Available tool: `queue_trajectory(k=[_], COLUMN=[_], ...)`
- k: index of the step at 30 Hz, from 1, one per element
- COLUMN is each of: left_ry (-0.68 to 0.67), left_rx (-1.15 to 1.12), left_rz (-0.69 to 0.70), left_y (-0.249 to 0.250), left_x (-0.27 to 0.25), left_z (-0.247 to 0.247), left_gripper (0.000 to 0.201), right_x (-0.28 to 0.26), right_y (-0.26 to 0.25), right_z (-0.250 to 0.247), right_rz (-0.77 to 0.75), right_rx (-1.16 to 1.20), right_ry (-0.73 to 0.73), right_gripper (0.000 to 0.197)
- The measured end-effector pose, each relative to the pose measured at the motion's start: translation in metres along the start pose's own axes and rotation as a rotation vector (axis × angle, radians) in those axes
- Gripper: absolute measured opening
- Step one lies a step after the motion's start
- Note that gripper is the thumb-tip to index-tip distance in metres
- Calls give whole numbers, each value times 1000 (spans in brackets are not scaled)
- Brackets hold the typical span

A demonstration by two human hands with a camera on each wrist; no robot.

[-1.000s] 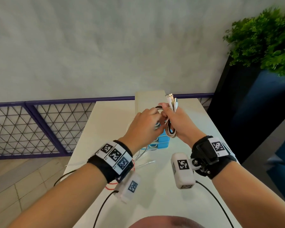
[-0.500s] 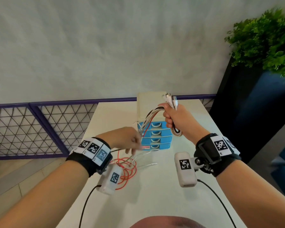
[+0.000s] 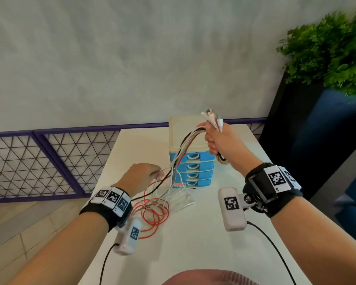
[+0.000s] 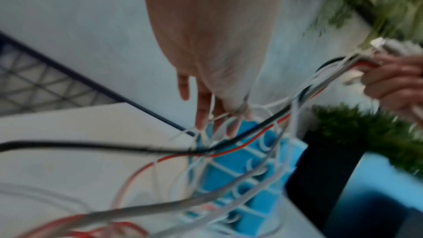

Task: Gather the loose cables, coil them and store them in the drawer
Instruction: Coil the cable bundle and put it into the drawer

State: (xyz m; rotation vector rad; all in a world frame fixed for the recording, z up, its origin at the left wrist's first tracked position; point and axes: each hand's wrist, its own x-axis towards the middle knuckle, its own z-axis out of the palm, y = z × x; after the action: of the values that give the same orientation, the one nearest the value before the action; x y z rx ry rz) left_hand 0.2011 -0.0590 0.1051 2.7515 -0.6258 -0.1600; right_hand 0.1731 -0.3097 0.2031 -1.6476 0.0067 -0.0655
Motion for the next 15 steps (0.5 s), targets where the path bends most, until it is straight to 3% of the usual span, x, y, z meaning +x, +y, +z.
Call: queue_trajectory(k=[2,8,10,12,15], left_ry=[15,-247,-291,-294,-194], left_rx=[37,302,368,358,211], left_rz=[-20,-332,-388,-402,-260], left_y=[-15,-71,-74,-71,-63], left_x=[-9,-44,-50,-50,-34], left_z=[4,14,19,20,17], left_gripper=[33,24,30,32,46], right_x=[4,0,1,4,6], right_y=[2,-6,-7,-7,-4], right_z=[-7,-27,-27,-23,-9], right_rz=[22,7,35,103,115], right_rx=[34,118,126,213,124], right_ry=[96,279,240,109,35], right_gripper=[28,26,26,31,31])
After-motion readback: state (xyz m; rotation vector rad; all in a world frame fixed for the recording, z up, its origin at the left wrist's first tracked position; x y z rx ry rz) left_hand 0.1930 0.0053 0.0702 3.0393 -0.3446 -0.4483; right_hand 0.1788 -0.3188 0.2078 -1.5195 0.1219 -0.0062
